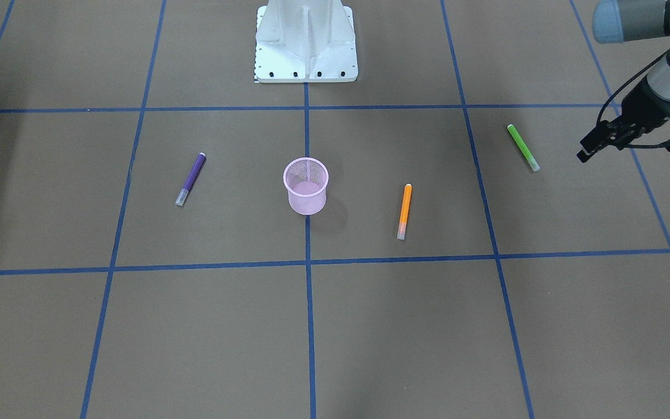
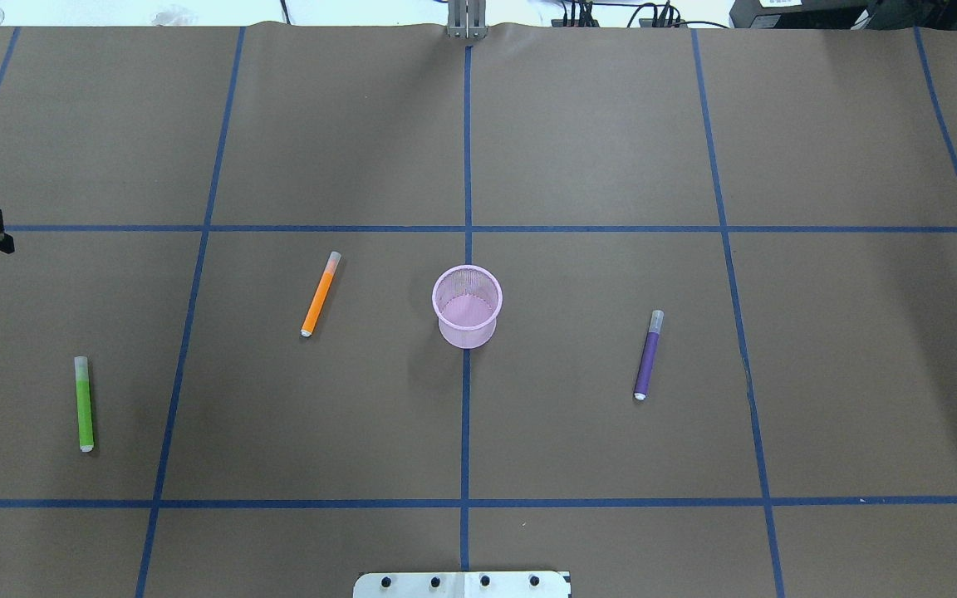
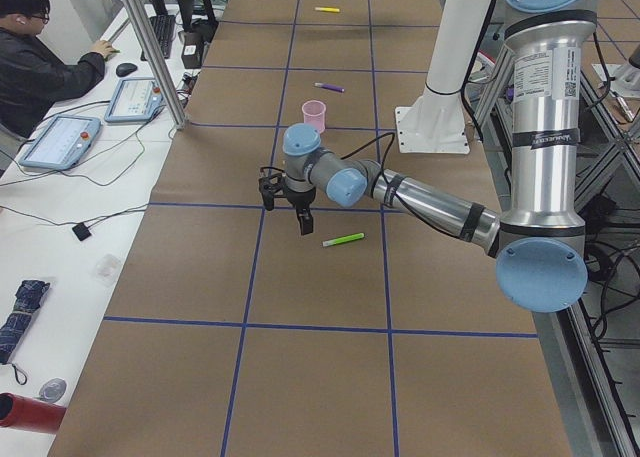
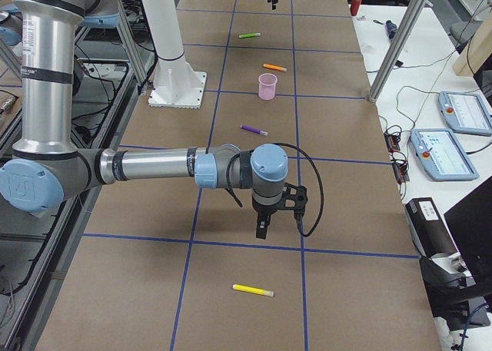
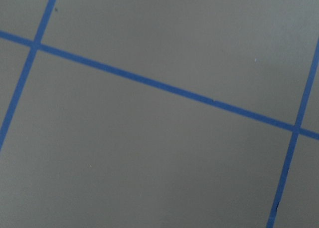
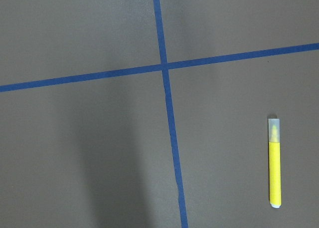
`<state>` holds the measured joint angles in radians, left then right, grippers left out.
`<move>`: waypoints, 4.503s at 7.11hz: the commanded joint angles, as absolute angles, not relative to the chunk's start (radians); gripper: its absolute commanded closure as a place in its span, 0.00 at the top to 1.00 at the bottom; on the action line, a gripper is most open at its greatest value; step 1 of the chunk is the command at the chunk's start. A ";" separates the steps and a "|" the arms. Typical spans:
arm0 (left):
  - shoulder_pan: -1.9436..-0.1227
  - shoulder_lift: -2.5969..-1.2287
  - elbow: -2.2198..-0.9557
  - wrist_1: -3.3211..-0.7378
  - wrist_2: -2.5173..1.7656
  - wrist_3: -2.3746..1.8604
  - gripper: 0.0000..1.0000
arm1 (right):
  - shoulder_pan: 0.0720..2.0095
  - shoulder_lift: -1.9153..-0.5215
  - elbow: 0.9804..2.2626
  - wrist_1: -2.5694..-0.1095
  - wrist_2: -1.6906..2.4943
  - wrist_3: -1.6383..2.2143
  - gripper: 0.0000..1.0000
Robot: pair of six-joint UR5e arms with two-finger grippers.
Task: Collect pens into pen holder
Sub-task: 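Lower the left gripper onto the green marker and close on it, then lift the green marker upright with the left gripper, away from the robot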
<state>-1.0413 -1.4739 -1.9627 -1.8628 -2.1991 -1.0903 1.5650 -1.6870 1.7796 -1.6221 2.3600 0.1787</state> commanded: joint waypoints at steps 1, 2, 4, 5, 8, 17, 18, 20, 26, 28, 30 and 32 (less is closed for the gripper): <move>-0.865 -1.384 -1.973 -2.063 -2.058 -1.306 1.00 | 1.565 -1.695 1.767 -1.621 2.372 0.181 1.00; -0.759 -1.382 -1.968 -2.066 -1.946 -1.372 1.00 | 1.565 -1.694 1.769 -1.621 2.372 0.179 1.00; -0.700 -1.384 -1.945 -2.066 -1.922 -1.376 1.00 | 1.565 -1.692 1.772 -1.621 2.375 0.181 1.00; -0.674 -1.390 -1.922 -2.066 -1.922 -1.374 1.00 | 1.565 -1.687 1.772 -1.621 2.376 0.183 1.00; -0.664 -1.411 -1.878 -2.068 -1.922 -1.365 0.95 | 1.565 -1.684 1.773 -1.621 2.379 0.184 1.00; -0.666 -1.420 -1.859 -2.069 -1.927 -1.302 0.54 | 1.565 -1.681 1.770 -1.621 2.379 0.184 1.00; -0.666 -1.420 -1.858 -2.069 -1.927 -1.304 0.53 | 1.565 -1.681 1.770 -1.621 2.379 0.184 1.00; -0.666 -1.420 -1.853 -2.069 -1.927 -1.304 0.53 | 1.565 -1.681 1.770 -1.621 2.381 0.184 1.00; -0.666 -1.430 -1.842 -2.069 -1.927 -1.304 0.46 | 1.565 -1.681 1.769 -1.621 2.396 0.184 1.00; -0.666 -1.430 -1.838 -2.069 -1.927 -1.304 0.43 | 1.565 -1.681 1.769 -1.621 2.396 0.184 1.00; -0.666 -1.431 -1.838 -2.069 -1.927 -1.304 0.43 | 1.565 -1.681 1.769 -1.621 2.396 0.184 1.00; -0.666 -1.431 -1.836 -2.071 -1.927 -1.304 0.41 | 1.565 -1.681 1.769 -1.621 2.396 0.184 1.00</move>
<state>-0.6657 -1.4311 -1.8366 -2.0698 -1.9267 -1.3039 1.5647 -1.6812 1.7687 -1.6214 2.3961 0.1841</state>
